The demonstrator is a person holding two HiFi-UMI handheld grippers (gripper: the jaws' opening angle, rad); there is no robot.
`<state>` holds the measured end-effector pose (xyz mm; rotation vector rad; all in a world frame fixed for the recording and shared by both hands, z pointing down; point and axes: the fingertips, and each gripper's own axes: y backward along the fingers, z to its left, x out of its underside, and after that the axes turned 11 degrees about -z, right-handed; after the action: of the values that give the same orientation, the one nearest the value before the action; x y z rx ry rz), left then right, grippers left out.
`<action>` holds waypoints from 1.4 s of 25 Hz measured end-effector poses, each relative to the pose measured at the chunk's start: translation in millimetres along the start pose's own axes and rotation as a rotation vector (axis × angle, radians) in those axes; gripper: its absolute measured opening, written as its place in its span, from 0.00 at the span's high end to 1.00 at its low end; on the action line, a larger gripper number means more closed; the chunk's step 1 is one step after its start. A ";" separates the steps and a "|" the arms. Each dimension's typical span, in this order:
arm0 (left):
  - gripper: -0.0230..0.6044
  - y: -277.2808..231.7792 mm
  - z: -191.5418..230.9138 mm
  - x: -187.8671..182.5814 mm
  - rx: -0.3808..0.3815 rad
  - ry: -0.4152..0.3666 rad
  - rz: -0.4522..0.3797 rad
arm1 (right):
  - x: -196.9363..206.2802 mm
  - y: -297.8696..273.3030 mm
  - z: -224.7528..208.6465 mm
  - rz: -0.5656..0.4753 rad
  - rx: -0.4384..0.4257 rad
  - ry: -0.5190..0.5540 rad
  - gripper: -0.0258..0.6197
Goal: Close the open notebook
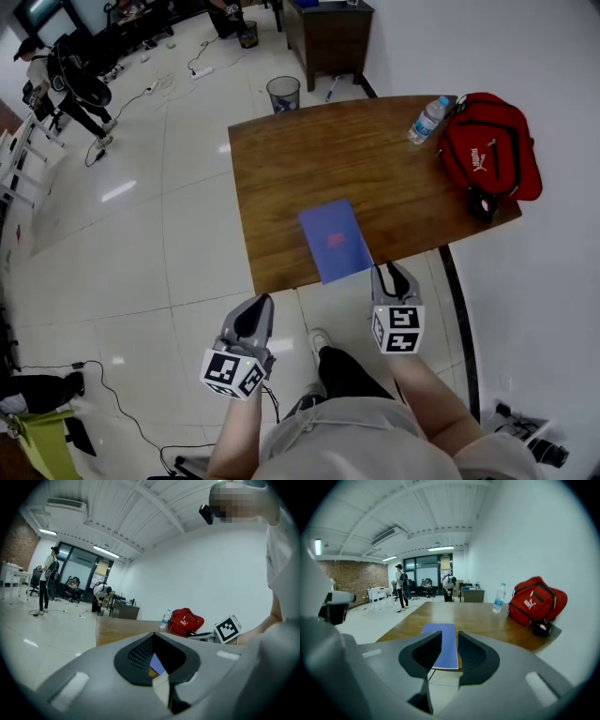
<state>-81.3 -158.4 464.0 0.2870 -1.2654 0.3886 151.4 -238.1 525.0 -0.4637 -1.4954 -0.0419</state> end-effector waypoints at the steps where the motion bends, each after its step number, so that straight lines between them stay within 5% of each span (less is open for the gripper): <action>1: 0.95 9.9 -5.7 -8.3 0.003 -0.011 -0.019 | -11.5 10.6 5.9 -0.031 -0.011 0.039 0.80; 6: 0.95 70.8 -33.7 -47.8 0.017 -0.080 -0.106 | -46.6 73.4 41.2 -0.140 -0.042 0.109 0.95; 17: 0.95 179.5 -84.3 -55.9 0.024 -0.135 -0.143 | -43.0 191.5 83.4 -0.178 -0.064 0.179 0.96; 35: 0.95 200.9 -149.1 -44.1 -0.024 -0.125 -0.185 | -16.9 258.3 85.5 -0.149 -0.252 0.125 0.95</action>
<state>-50.9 79.2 379.3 0.4093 -1.3521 0.1992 148.5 20.6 439.4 -0.5407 -1.4047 -0.3735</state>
